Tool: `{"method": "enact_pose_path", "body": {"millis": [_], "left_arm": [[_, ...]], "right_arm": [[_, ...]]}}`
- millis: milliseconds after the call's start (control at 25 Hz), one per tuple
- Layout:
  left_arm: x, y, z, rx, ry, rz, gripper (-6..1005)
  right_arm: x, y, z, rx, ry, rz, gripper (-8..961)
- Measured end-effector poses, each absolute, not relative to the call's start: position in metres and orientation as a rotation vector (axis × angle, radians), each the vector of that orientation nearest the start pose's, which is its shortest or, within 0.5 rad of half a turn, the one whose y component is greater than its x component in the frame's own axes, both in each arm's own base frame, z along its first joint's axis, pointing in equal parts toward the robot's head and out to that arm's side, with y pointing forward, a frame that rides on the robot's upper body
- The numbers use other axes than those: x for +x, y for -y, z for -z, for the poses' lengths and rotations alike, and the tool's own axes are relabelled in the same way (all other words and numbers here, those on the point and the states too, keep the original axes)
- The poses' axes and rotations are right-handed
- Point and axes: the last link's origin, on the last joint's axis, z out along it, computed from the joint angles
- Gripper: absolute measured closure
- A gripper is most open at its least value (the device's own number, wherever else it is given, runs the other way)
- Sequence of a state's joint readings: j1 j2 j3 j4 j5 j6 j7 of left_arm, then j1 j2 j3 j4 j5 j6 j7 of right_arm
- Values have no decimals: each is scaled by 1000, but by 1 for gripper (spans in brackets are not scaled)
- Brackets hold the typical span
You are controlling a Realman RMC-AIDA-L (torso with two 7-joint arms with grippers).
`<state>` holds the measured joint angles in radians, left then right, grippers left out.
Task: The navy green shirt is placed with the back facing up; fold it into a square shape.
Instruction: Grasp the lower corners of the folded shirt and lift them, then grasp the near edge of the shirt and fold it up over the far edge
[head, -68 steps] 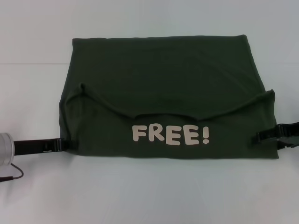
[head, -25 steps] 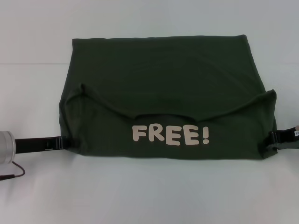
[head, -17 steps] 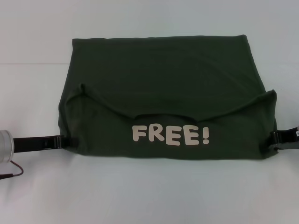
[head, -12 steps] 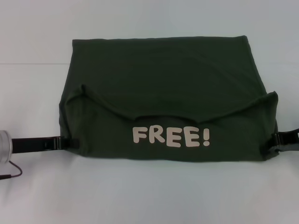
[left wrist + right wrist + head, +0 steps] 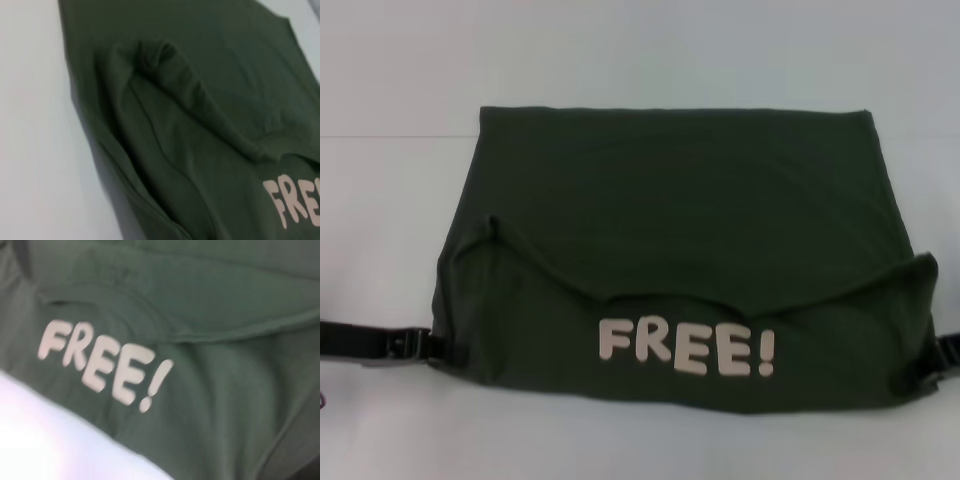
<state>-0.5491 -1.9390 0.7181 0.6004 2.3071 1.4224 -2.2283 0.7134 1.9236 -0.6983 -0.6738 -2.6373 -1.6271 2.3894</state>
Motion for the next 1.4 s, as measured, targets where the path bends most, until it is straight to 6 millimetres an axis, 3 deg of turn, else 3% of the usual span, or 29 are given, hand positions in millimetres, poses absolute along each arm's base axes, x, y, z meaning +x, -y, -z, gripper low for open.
{"method": "enact_pose_path", "body": {"millis": [480, 880, 1080, 1400], "left_arm": [[-320, -278, -48, -2538, 2041, 52, 961], [-319, -258, -50, -2603, 2145, -106, 961], [-318, -261, -51, -2606, 2126, -41, 961], [-308, -273, -63, -2593, 2117, 213, 961]], "right_arm": [[300, -305, -39, -2682, -1765, 460, 906], [299, -290, -26, -2791, -1734, 591, 907], [297, -291, -27, -2797, -1734, 541, 906], [291, -301, -48, -2772, -1787, 135, 907]]}}
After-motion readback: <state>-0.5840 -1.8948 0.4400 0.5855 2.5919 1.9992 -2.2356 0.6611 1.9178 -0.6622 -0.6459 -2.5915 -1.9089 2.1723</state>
